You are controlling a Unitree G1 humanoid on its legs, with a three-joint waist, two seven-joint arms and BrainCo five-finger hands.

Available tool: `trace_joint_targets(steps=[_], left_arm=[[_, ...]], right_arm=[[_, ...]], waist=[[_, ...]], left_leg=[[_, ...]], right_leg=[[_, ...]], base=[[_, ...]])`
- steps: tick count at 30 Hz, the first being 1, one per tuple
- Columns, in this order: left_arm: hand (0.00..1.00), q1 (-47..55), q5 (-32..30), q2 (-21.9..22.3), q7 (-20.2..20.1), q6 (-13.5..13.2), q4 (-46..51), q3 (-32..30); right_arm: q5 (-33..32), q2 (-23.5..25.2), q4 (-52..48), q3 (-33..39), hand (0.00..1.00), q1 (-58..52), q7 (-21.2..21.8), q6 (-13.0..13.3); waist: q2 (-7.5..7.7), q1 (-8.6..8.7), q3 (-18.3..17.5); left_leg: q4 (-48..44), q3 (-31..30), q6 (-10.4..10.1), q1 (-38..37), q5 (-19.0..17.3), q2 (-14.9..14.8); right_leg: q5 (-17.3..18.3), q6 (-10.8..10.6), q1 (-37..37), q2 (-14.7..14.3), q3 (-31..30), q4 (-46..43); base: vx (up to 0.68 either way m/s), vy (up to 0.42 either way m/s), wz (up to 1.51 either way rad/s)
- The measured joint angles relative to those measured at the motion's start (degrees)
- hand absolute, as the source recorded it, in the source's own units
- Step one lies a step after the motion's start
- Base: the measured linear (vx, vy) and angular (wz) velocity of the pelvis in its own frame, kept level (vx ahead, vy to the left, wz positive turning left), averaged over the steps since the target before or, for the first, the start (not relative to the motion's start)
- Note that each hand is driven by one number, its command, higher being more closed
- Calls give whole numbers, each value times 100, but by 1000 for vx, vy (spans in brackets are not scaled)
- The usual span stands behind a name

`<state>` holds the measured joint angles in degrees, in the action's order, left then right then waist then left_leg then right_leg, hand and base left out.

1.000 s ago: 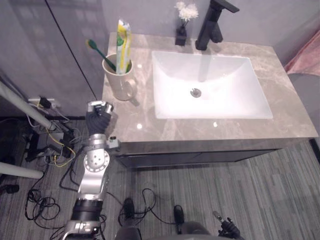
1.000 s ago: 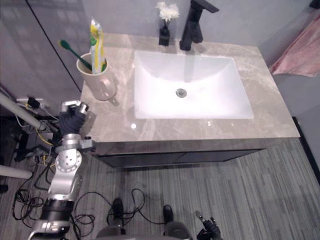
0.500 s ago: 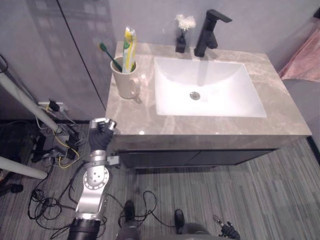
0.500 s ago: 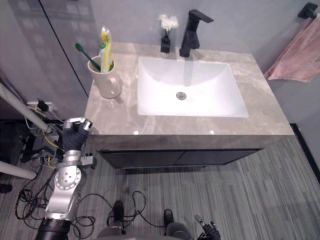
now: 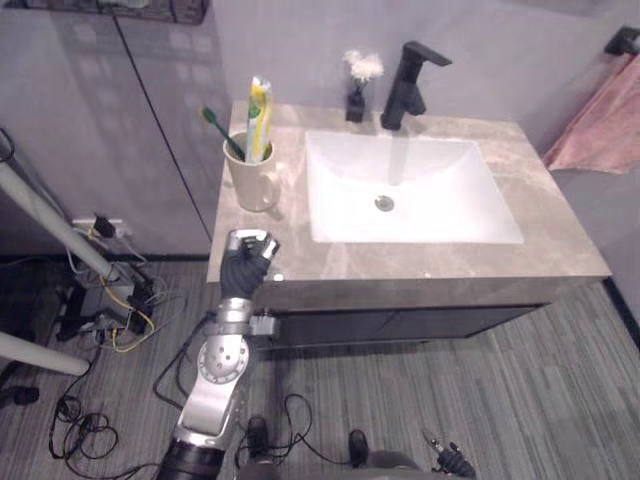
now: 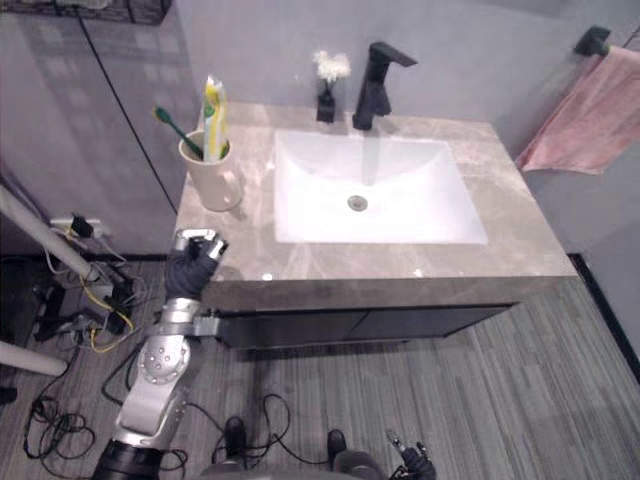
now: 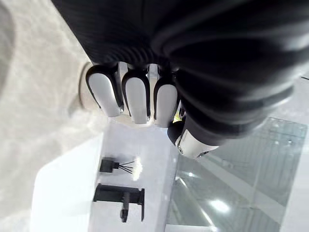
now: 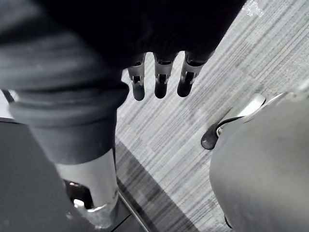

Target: Organize washtable

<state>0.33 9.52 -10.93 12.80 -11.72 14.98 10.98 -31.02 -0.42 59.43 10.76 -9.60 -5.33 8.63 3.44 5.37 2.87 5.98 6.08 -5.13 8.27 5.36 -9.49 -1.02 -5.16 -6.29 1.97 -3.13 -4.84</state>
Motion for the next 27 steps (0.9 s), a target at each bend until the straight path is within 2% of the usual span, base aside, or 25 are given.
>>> trace_joint_targets(steps=[2, 3, 4, 5, 6, 7, 9, 16, 20, 27], left_arm=[[100, -33, 3, 11, 7, -4, 87, 31], [100, -39, 3, 23, 17, -9, 140, 58], [100, -80, 5, 13, 27, -23, 176, 70], [100, -134, 3, -30, 47, -39, 215, 81], [100, -135, 9, 179, 114, -44, 240, 156], [100, -159, 6, 222, 119, -81, 364, 241], [100, -184, 5, 221, 126, -117, 451, 242], [100, -414, 1, 149, 254, -145, 538, 197], [100, -501, -23, 58, 362, -143, 535, 157], [100, -663, -138, 54, 615, -128, 212, -359]], right_arm=[[-3, -24, -4, 9, 0, -17, -5, 1], [-7, -38, -2, 14, 0, -39, -8, 1], [-7, 8, 8, 16, 0, -87, -27, 4], [-10, 58, 17, 16, 0, -132, -49, 13], [-12, -25, 62, 19, 0, -100, -81, 10], [-24, -77, 85, 47, 0, -155, -106, 7], [-53, -35, 96, 62, 0, -225, -102, 15], [-48, -46, 153, 67, 0, -270, -117, 12], [-48, -7, 216, 141, 0, -271, -119, 12], [-46, 2, 220, 173, 0, -277, -118, 12]], waist=[[-55, -4, -12], [-120, -2, -69], [36, 4, -204], [223, 3, -248], [25, -38, -282], [-75, -8, -326], [-116, 25, -358], [-62, 5, -399], [-22, 10, -428], [-23, 18, -431]], left_leg=[[0, -49, -7, 17, -3, -55], [1, -99, -105, 92, -69, -85], [-85, -67, -216, 173, -131, 57], [-421, -12, -176, 294, -109, 237], [-802, -38, -133, 423, -290, 190], [-365, -5, -147, 231, -179, 200], [-5, 16, -135, 42, 9, 197], [-3, 45, -123, 9, 50, 277], [-3, 15, -121, 9, 50, 300], [-1, -11, -122, 8, 48, 238]], right_leg=[[1, 1, -8, -73, 2, 2], [4, 7, -72, -119, 10, 10], [121, 138, -143, 53, 3, 137], [401, 123, -136, 230, -74, 281], [434, 71, -160, 164, -3, 270], [372, 2, -145, 144, -10, 276], [372, 2, -138, 119, -9, 262], [290, -153, -96, 170, -76, 300], [248, -127, -96, 184, -93, 298], [209, -68, -102, 119, -107, 297]], base=[[-86, -66, -1], [-96, -59, 5], [-99, -28, 11], [-60, -4, 1], [-44, -21, -4], [-29, -43, -9], [-34, -27, -1], [-7, -5, -2], [25, 7, -1], [0, 0, 0]])
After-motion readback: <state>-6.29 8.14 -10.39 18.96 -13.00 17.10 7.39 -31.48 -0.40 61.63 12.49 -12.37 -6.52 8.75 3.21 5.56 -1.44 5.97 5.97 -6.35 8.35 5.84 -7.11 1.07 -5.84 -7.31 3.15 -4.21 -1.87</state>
